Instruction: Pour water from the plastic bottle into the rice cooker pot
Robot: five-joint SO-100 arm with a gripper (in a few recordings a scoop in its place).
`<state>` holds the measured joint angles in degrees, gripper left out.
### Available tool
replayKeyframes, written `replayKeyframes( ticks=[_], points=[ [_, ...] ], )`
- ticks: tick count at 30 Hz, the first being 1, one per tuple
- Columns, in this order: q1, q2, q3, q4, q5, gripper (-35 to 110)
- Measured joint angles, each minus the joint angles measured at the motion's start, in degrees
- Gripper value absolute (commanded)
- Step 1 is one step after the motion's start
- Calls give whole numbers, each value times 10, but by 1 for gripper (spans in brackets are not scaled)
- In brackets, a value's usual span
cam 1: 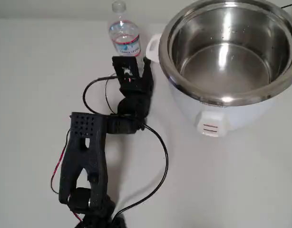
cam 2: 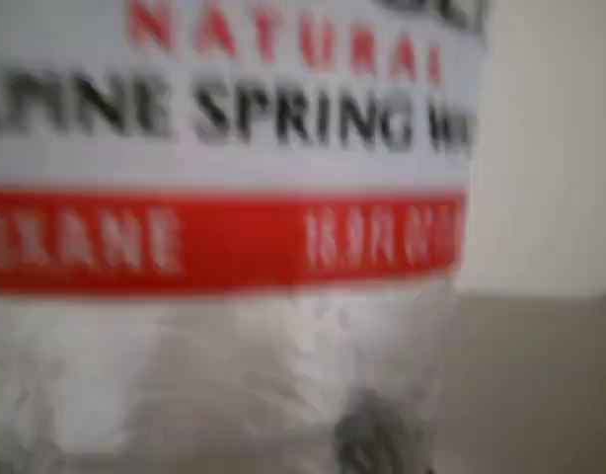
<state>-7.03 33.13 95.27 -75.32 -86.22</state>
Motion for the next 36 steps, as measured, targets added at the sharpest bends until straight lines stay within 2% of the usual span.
replayKeyframes(
  ticks=[14,36],
  points=[
    [-23,170,238,-59,29,42],
    [12,306,396,-73,76,42]
  ],
)
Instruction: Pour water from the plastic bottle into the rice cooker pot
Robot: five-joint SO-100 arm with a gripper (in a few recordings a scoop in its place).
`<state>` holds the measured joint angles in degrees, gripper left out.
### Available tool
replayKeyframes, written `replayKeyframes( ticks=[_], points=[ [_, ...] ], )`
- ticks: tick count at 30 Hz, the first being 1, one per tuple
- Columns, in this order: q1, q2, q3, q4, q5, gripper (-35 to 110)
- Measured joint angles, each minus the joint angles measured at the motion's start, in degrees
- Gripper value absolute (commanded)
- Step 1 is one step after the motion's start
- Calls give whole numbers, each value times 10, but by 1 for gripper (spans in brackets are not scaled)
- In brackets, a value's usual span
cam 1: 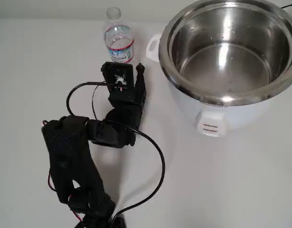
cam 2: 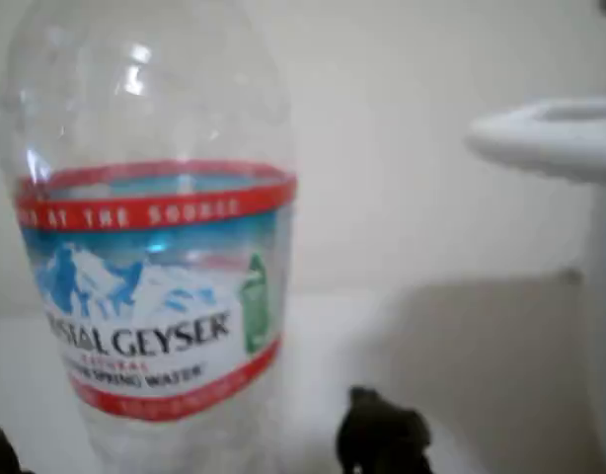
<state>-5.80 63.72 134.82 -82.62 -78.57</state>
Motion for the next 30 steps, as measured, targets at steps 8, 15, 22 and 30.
replayKeyframes(
  ticks=[8,15,22,30],
  points=[
    [3,75,72,8,25,41],
    [3,265,192,134,93,40],
    [25,604,241,500,253,39],
    [78,897,244,903,478,28]
  ],
)
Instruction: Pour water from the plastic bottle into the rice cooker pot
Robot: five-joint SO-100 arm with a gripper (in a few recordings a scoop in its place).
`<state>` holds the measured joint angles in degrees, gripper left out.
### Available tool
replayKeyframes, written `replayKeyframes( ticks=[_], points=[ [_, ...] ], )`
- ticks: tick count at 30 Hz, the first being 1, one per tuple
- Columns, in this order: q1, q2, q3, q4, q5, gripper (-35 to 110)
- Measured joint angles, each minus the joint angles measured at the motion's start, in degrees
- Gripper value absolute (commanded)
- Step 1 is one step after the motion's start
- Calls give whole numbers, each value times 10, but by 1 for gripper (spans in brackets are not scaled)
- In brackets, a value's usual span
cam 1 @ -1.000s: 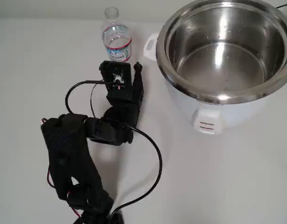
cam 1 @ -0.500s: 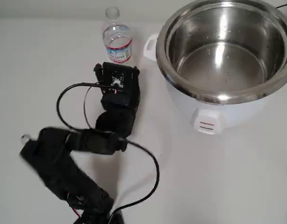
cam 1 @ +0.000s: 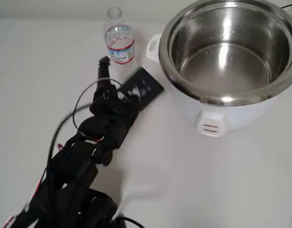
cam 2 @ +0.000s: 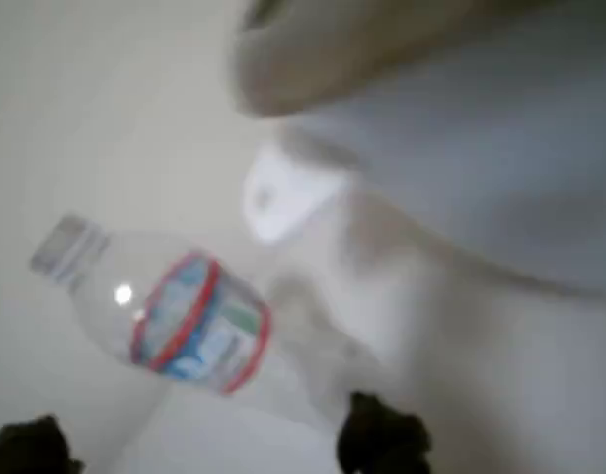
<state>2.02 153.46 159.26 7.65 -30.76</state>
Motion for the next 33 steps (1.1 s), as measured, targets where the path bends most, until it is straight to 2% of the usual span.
replayKeyframes(
  ticks=[7,15,22,33],
  points=[
    [26,210,42,278,146,15],
    [50,331,95,483,241,4],
    [66,342,124,552,278,0],
    [76,344,133,568,278,1]
  ],
)
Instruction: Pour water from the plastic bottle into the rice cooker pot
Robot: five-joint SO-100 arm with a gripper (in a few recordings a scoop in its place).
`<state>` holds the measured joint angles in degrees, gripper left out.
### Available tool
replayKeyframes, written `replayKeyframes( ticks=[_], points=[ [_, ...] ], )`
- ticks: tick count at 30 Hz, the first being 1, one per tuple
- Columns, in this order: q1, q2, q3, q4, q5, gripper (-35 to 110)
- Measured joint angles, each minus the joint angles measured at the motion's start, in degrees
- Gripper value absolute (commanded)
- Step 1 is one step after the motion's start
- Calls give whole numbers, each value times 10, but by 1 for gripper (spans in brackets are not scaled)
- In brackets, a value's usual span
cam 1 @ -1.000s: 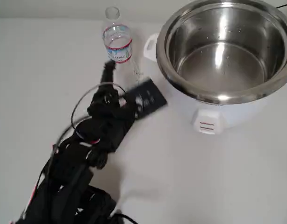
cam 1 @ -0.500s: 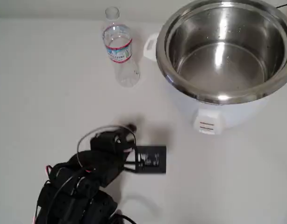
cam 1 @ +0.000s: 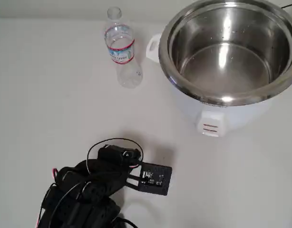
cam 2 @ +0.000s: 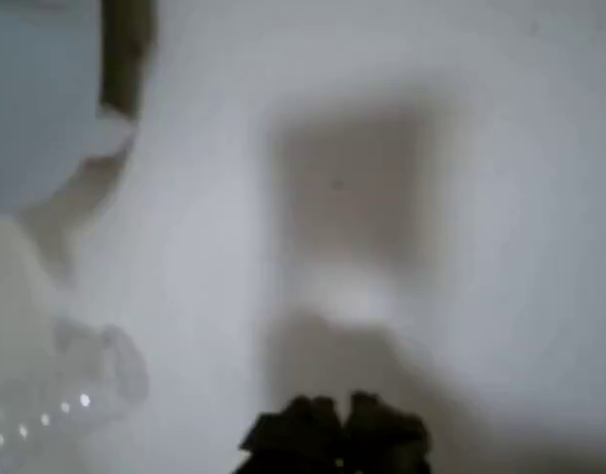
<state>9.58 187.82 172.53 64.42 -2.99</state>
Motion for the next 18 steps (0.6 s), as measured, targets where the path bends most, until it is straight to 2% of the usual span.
replayKeyframes(
  ticks=[18],
  points=[
    [-15,0,0,0,-13,0]
  ],
)
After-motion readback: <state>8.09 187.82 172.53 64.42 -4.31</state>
